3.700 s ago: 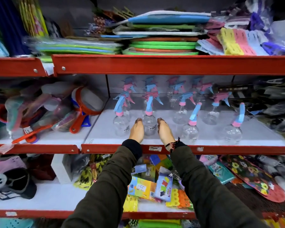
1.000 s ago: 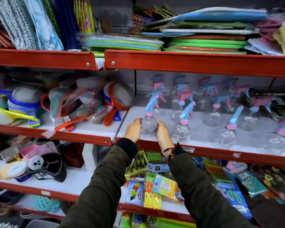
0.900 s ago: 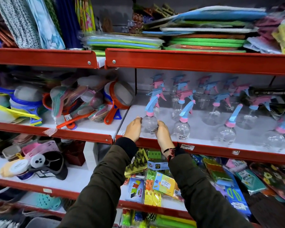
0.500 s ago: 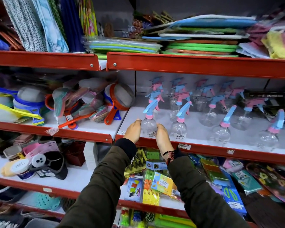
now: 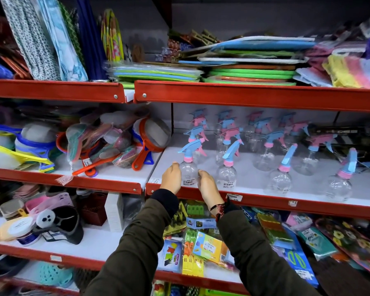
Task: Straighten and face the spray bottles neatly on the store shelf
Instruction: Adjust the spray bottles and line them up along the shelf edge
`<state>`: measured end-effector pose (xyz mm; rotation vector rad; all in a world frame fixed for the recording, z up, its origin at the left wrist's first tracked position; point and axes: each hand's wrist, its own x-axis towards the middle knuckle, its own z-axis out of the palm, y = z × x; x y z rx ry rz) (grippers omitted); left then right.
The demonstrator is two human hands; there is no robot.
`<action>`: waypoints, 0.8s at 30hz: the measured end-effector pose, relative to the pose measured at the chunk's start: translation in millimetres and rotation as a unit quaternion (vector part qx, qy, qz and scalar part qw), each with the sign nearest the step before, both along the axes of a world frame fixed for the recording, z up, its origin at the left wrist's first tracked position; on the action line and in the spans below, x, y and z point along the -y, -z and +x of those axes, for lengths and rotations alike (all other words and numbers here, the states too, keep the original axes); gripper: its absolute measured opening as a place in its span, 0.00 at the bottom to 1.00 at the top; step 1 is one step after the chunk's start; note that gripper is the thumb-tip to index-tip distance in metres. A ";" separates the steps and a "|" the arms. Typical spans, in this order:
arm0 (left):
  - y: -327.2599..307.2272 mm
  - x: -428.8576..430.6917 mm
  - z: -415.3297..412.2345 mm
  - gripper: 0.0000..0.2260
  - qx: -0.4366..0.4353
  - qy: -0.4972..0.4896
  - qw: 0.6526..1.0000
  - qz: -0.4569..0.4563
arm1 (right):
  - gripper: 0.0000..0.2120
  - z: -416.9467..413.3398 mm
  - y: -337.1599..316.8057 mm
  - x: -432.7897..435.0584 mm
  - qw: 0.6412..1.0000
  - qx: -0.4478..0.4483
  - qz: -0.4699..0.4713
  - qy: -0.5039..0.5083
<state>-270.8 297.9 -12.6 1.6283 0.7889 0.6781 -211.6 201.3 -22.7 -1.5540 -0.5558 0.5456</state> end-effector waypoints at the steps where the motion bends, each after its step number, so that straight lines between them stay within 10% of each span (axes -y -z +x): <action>1: 0.8 -2.0 1.0 0.23 0.003 0.005 1.000 -0.004 | 0.18 -1.2 0.8 0.8 1.000 -0.006 0.002 -0.005; 24: 7.8 -14.5 2.2 0.24 0.025 0.048 0.996 -0.065 | 0.19 -0.8 -3.3 0.0 0.999 -0.014 0.029 0.012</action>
